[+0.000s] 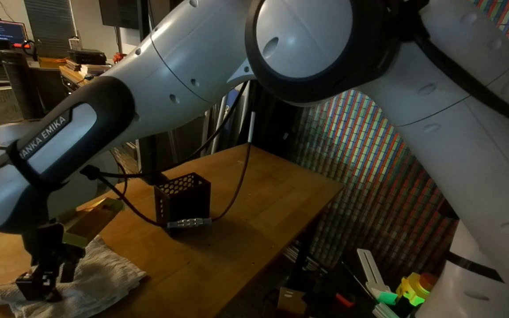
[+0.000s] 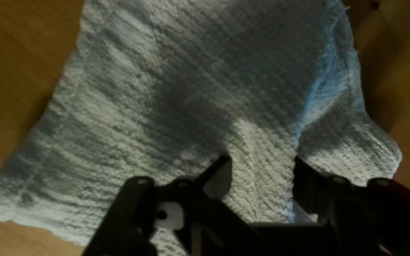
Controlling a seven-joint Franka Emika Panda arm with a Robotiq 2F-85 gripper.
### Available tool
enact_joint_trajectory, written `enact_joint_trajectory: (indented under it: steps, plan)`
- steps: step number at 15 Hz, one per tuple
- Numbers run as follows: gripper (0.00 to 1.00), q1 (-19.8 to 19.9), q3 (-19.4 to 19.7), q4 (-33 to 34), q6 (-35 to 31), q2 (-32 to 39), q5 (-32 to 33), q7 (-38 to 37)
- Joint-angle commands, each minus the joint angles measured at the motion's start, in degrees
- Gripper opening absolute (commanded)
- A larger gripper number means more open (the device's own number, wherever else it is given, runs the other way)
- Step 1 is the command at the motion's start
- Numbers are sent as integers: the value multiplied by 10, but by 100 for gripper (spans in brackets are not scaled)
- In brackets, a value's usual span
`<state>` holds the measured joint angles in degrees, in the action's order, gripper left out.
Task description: Put the cloth in the black box
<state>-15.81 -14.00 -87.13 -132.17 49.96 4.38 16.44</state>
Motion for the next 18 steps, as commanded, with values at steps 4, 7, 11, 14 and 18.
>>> enact_joint_trajectory:
  steps: [4, 7, 11, 14, 18]
  plan:
    - [0, -7, 10, -84, 0, -93, 2, -68]
    - [2, -10, 17, -114, 1, -125, 6, -98]
    - [2, -9, 25, -150, -6, -168, 6, -134]
    - [2, -8, 43, -161, 5, -200, 18, -157]
    - [2, -6, 83, -178, 23, -254, 66, -195]
